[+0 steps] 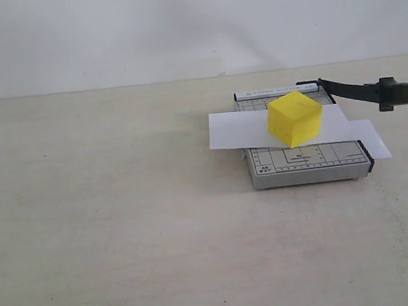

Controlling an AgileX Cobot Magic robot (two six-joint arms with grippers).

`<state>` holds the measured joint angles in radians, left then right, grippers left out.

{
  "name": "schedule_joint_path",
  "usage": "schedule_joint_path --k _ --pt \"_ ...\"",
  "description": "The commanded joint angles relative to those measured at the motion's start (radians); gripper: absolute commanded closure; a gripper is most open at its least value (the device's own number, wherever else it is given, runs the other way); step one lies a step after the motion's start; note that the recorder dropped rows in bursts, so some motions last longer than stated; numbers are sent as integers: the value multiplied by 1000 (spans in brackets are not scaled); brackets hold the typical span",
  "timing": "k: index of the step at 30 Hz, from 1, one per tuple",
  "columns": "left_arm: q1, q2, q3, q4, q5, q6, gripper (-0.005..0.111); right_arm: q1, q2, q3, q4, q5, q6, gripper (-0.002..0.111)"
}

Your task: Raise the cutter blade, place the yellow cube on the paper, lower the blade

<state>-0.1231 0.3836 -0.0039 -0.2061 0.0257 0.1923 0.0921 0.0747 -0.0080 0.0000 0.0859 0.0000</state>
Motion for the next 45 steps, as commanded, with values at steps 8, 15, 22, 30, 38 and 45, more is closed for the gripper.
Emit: schedule_joint_path --k 8,15,22,30,38,45 --pt "2 -10 4 -8 16 -5 102 -28 -75 8 -35 263 15 108" --pt "2 -10 4 -8 16 -5 102 -28 -75 8 -35 263 17 108" --pt "-3 -193 4 -9 196 -5 102 -28 -75 8 -35 263 21 108" --pt "2 -384 4 -7 334 -5 102 -28 -75 8 -35 263 21 108" --pt "2 -384 4 -7 334 -5 102 -28 -75 8 -35 259 21 108" --pt "2 -384 4 -7 334 -5 102 -28 -75 8 -35 264 21 108"
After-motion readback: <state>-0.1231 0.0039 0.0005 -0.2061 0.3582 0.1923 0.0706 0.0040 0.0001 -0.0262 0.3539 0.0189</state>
